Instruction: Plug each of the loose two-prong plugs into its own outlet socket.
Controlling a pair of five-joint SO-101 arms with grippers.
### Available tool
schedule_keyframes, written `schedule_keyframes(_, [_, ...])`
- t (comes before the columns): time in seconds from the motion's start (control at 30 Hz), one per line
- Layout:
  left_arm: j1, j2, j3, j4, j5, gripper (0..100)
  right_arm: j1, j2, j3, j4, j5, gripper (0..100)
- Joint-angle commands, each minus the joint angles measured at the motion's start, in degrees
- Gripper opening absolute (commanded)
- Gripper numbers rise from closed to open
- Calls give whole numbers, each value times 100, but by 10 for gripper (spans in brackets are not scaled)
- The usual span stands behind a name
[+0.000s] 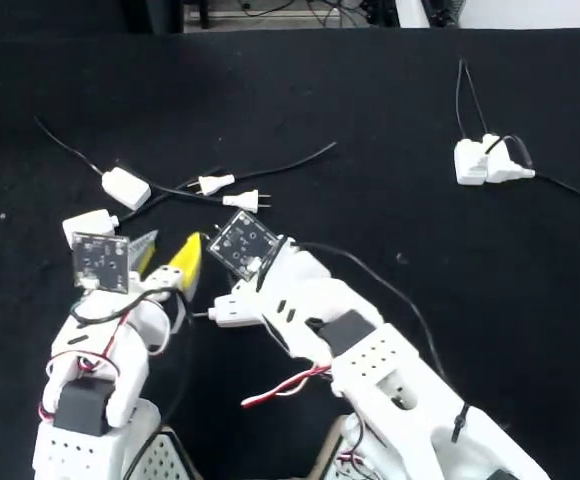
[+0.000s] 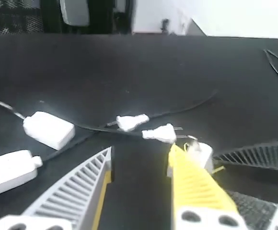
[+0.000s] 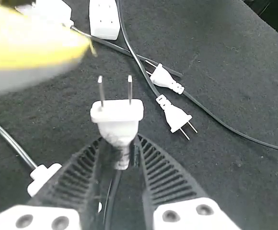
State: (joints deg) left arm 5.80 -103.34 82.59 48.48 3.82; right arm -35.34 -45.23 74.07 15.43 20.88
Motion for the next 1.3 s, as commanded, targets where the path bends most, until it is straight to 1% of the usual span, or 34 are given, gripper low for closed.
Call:
schedule_keyframes(0.0, [303, 0, -48, -114, 18, 198, -88, -154, -40, 0, -44, 11])
schedule_keyframes(0.2, [330, 9, -207, -70, 18, 200, -97, -154, -75, 141, -44, 11])
schedule_keyframes(0.37, [330, 9, 92, -343, 0, 202, -440, -154, -48, 185, -18, 11])
schedule_keyframes(0.53, [277, 9, 620, -624, -615, 199, -448, -198, -31, 185, -35, 11])
schedule_keyframes(0.67, [268, 9, 901, -897, -879, 199, -448, -207, -31, 185, -26, 11])
schedule_keyframes(1.27, [259, 9, 945, -879, -870, 198, -466, -215, -31, 202, -53, 11])
